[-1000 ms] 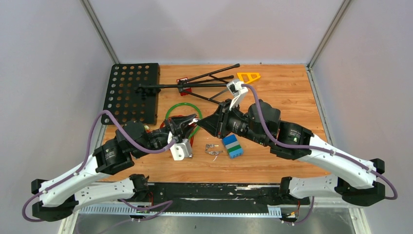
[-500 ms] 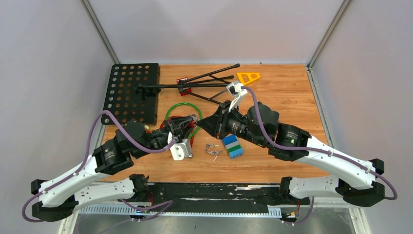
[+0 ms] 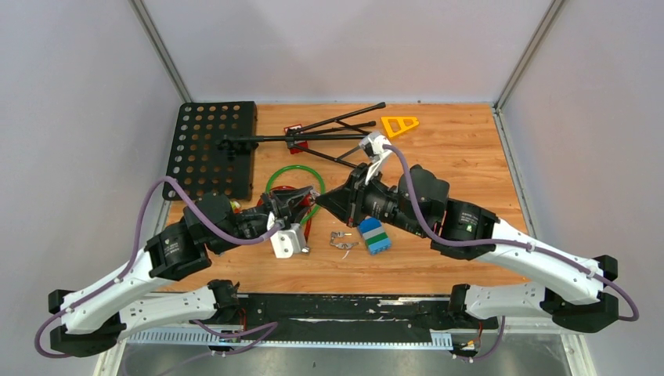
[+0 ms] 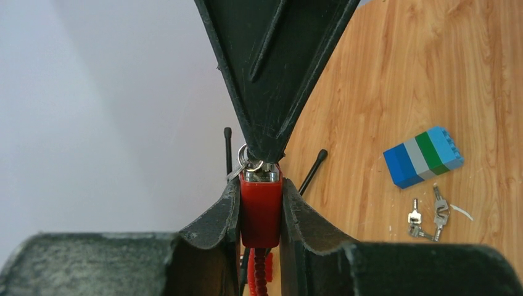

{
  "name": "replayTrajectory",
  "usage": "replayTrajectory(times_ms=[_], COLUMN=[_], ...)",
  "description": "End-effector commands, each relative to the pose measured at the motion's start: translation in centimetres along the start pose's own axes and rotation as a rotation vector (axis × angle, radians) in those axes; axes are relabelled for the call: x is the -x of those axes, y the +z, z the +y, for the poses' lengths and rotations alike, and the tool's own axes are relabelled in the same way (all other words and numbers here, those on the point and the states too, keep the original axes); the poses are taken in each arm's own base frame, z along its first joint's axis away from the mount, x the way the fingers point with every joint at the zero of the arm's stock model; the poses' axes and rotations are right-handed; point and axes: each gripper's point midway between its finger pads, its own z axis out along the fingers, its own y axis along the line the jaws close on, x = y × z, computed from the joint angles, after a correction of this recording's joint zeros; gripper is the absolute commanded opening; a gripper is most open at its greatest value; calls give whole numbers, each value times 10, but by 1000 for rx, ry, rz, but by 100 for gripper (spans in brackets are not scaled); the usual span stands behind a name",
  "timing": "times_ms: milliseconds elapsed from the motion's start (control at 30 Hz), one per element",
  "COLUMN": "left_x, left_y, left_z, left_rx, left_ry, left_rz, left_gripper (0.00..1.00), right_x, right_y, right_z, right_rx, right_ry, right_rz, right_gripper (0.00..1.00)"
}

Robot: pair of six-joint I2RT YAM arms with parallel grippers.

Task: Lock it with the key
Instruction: Lock the lock.

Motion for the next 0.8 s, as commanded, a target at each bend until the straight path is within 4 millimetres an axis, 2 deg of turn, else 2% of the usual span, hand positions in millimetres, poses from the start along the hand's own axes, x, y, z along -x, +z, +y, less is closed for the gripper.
replayTrajectory(times_ms=[0,67,367,767], left_x=[41,47,69,75], left_y=[-3,-3,1,2], left_z=[-1,-6,-32,-59], left_rx=[-75,-109,-345,-530], left_ry=[-59,-94,-247,-304], left_rz=[-148,-170,-169,-155], left_gripper=[0,0,0,0], right_x=[5,-4,-9,-5], right_y=[3,0,-19,-25], right_z=[12,20,23,20], right_rx=[119,217,348,340], right_ry=[-229,-361,-840,-1301], right_rz=[-40,-31,-81,-115], right_gripper=[0,0,0,0])
